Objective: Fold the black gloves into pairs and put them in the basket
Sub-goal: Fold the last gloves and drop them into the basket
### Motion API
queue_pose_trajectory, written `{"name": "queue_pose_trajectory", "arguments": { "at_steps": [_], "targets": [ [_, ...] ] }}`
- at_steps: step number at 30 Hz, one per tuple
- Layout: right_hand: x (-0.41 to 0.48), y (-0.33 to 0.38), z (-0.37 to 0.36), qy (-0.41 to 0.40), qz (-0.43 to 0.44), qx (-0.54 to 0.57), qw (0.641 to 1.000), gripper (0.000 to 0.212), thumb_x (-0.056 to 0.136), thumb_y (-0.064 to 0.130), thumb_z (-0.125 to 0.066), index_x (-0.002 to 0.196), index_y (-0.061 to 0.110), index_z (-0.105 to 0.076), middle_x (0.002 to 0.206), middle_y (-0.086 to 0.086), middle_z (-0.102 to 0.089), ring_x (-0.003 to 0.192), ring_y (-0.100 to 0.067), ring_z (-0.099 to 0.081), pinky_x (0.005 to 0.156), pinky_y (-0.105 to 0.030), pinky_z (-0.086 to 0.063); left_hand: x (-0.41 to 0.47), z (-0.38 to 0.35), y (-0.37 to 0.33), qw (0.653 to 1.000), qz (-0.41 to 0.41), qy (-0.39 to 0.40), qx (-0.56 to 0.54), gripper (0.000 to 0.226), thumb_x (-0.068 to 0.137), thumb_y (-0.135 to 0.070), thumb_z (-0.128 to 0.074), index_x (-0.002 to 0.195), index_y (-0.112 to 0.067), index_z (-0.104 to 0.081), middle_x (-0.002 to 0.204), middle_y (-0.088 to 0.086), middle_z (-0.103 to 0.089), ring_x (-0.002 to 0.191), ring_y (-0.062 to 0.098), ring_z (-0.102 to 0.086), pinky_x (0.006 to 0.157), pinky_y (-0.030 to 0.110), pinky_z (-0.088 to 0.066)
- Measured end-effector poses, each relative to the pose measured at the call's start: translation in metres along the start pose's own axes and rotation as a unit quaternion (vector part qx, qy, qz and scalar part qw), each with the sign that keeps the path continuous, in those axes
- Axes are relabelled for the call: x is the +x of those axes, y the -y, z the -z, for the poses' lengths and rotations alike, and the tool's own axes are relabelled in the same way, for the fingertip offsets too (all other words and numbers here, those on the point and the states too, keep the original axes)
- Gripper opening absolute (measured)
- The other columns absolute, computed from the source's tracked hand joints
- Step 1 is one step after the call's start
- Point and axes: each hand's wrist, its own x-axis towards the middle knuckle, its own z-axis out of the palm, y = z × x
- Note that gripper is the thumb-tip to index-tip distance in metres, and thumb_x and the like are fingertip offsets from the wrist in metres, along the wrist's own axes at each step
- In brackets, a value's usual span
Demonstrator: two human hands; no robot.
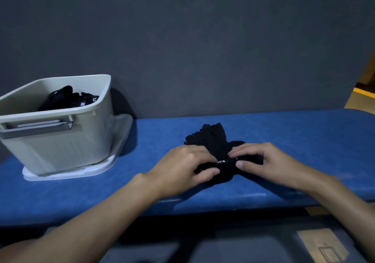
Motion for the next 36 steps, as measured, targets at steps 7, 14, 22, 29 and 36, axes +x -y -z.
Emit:
{"name": "queue_pose_trajectory", "arguments": {
  "at_steps": [7, 14, 22, 29, 36],
  "targets": [
    [0.0, 0.003, -0.001, -0.041, 0.017, 0.021, 0.999, 0.023, 0.087, 0.011, -0.069, 0.098, 0.029, -0.076, 0.106, 0.023, -0.071, 0.11, 0.007, -0.06, 0.093, -0.008, -0.041, 0.0, -0.007, -0.006, 0.995, -0.059, -0.082, 0.012, 0.022, 0.098, -0.031, -0.059, 0.1, -0.014, -0.073, 0.092, -0.006, -0.068, 0.081, 0.016, -0.062, 0.072, 0.037, -0.052],
    [-0.001, -0.002, 0.001, 0.018, -0.013, 0.007, 1.0, 0.022, 0.082, 0.027, -0.072, 0.103, 0.034, -0.074, 0.116, 0.021, -0.068, 0.122, 0.01, -0.051, 0.103, -0.008, -0.036, -0.002, -0.008, -0.005, 0.997, -0.066, -0.041, 0.009, 0.033, 0.089, -0.041, -0.068, 0.11, -0.016, -0.07, 0.101, -0.006, -0.066, 0.09, 0.015, -0.063, 0.077, 0.036, -0.053],
    [-0.003, -0.002, 0.004, 0.065, -0.044, 0.017, 0.997, 0.042, 0.076, 0.005, -0.081, 0.106, 0.033, -0.072, 0.12, 0.029, -0.064, 0.126, 0.014, -0.045, 0.106, -0.008, -0.032, -0.003, -0.006, -0.005, 0.998, -0.063, -0.028, 0.014, 0.037, 0.084, -0.042, -0.068, 0.114, -0.02, -0.069, 0.105, -0.009, -0.067, 0.091, 0.013, -0.064, 0.07, 0.037, -0.055],
    [-0.004, 0.004, 0.001, 0.044, -0.065, 0.004, 0.997, 0.046, 0.076, 0.007, -0.081, 0.11, 0.037, -0.069, 0.119, 0.02, -0.066, 0.122, 0.011, -0.05, 0.108, -0.017, -0.037, -0.003, -0.004, -0.003, 0.995, -0.062, -0.079, 0.011, 0.02, 0.091, -0.026, -0.067, 0.106, -0.015, -0.07, 0.09, -0.006, -0.07, 0.077, 0.009, -0.06, 0.064, 0.031, -0.052],
    [-0.002, 0.016, -0.009, 0.012, -0.041, -0.029, 0.999, 0.056, 0.075, 0.012, -0.082, 0.119, 0.04, -0.06, 0.106, 0.025, -0.068, 0.101, 0.006, -0.063, 0.088, -0.011, -0.045, -0.003, -0.002, -0.001, 0.969, 0.105, -0.11, -0.196, 0.006, 0.093, -0.015, -0.067, 0.096, -0.019, -0.07, 0.079, -0.008, -0.072, 0.071, 0.01, -0.068, 0.071, 0.036, -0.056]
  ]
}}
